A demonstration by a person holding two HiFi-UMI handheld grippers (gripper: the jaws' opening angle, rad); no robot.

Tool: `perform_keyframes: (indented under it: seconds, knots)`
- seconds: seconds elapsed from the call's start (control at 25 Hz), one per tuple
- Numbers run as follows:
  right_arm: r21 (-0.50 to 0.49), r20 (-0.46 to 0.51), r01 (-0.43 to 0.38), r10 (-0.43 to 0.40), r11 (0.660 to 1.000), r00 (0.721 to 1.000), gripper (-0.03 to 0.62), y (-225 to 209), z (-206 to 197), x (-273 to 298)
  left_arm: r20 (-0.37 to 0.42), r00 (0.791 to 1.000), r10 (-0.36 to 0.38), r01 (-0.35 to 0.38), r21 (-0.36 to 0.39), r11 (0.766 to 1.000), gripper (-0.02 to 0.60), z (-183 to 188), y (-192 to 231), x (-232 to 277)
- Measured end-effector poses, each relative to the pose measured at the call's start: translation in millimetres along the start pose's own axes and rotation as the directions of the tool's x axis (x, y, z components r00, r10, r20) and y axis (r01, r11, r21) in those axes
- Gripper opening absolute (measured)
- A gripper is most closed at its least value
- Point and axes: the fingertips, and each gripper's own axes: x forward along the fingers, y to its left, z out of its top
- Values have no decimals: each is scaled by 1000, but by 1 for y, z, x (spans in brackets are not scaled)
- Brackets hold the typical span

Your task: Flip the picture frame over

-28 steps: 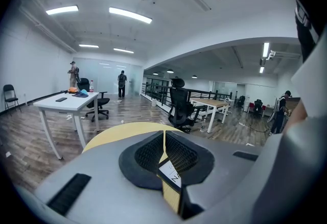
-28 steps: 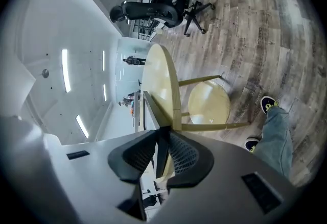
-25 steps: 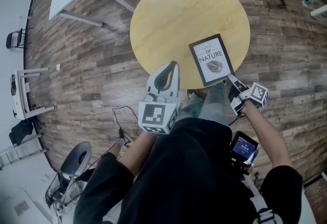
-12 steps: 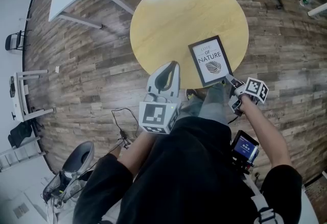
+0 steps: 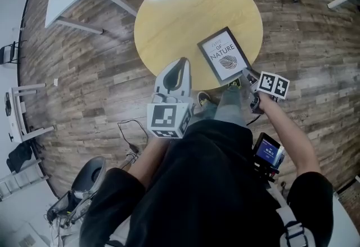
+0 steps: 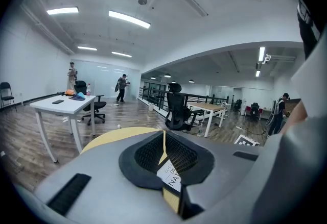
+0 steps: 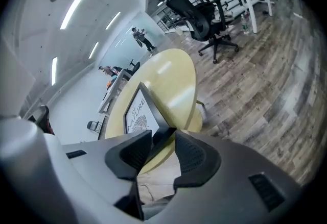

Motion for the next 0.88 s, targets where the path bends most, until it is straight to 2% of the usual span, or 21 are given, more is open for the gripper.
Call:
perform_keyframes:
  seconds: [0.2,0.44,0.6,0.72,0.8,0.88]
  knots:
    - [-150,13,4,-2,989,1000,150,14,6,-11,28,1000,-14,14,-6,1000,29,5,-9,-3]
    - [-281,37,31,-22,959,999,155,20,13,-24,52,998,-28,29,-9,1000,29,12,-16,-8]
    - [-359,76,11,18,933,997,155,42,26,-36,74,996,-39,39,-8,999,29,20,-16,-9]
    - [-474,130,2,68,880,989,155,77,46,-54,101,994,-42,43,-7,999,29,31,-16,-9]
    - [-575,187,-2,134,818,973,155,113,62,-72,122,992,-44,45,-11,999,29,39,-17,-10]
    - [-674,253,8,220,739,942,155,156,79,-96,143,988,-48,51,-12,999,29,48,-18,-12]
